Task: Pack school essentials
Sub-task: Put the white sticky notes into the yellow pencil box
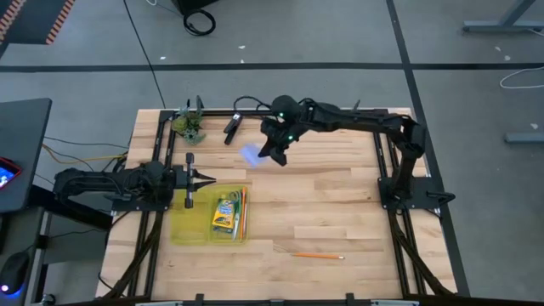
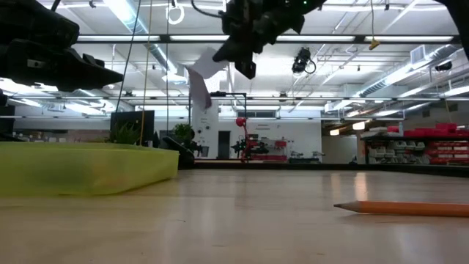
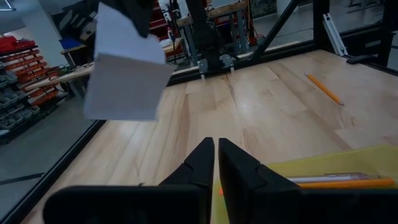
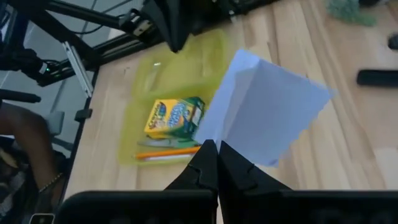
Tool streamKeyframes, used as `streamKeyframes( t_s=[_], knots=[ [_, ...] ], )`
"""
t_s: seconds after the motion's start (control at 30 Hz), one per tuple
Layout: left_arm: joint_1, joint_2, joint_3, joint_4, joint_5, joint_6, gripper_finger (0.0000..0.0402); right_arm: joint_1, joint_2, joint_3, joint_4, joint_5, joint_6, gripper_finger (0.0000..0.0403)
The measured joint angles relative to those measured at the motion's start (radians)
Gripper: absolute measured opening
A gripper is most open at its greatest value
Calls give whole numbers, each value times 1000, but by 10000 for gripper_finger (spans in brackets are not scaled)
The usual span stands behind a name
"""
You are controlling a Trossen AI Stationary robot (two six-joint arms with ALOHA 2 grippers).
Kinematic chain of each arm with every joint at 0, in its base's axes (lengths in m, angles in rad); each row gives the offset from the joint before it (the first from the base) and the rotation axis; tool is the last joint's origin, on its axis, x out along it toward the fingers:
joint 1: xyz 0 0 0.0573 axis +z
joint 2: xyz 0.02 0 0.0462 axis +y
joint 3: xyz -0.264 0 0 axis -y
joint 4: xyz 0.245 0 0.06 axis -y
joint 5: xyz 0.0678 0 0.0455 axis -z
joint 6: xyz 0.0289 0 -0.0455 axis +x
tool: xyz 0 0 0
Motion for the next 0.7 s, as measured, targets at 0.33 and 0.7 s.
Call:
streamKeyframes(
  t_s=[0.33, 0.7],
  knots=[
    [0, 0, 0, -2, 0, 0, 33, 121, 0, 0, 70, 146, 28, 3],
    [0, 0, 0, -2, 0, 0, 26, 209, 15, -4, 142, 225, 35, 3]
  ],
)
